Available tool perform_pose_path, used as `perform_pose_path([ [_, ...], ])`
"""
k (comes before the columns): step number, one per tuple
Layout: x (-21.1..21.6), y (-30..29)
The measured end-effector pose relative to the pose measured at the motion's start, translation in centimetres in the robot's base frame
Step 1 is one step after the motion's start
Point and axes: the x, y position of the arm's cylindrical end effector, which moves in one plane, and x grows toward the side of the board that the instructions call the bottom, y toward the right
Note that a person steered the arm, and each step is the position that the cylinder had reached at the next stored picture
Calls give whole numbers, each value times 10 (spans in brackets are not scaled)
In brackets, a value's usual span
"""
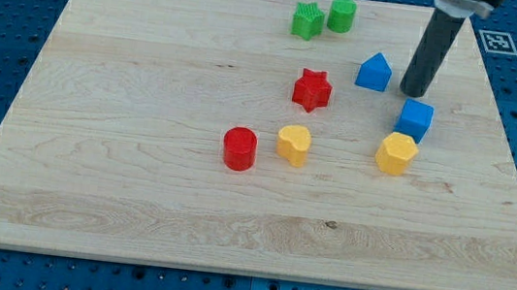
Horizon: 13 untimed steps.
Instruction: Slide the green star slightly left
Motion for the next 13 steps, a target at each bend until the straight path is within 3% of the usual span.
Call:
perform_pose_path([
  [2, -117, -5],
  [3, -147, -37],
  [7, -152, -84],
  [13, -104, -132],
])
